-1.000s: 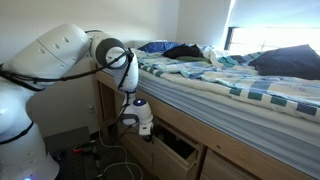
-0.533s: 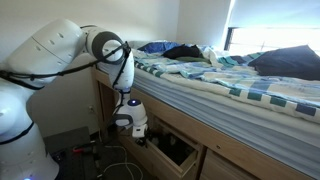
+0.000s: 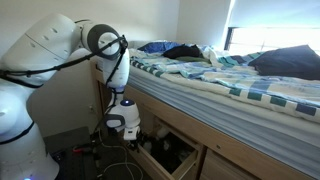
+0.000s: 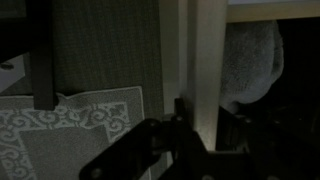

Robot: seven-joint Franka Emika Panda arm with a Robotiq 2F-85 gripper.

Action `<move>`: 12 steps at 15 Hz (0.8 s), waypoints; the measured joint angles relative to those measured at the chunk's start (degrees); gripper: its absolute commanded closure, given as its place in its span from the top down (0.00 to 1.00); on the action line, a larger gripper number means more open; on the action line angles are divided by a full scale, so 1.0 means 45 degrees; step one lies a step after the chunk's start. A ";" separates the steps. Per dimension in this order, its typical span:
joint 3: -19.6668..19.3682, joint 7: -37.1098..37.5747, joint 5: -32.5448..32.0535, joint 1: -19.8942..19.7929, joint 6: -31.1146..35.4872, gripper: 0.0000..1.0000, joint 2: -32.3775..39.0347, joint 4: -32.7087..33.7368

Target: Open the middle top drawer of the bed cabinet

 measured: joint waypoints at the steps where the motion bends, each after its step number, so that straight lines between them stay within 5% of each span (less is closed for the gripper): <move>1: -0.0026 0.0000 0.0013 0.0057 0.0000 0.11 -0.0098 -0.0246; 7: -0.0402 -0.0021 0.0148 0.0697 0.0062 0.17 -0.0348 -0.1025; 8: -0.0439 -0.0020 0.0166 0.0760 0.0062 0.42 -0.0351 -0.1032; 12: -0.0573 -0.0233 0.0172 0.1125 -0.0085 0.72 -0.0567 -0.1368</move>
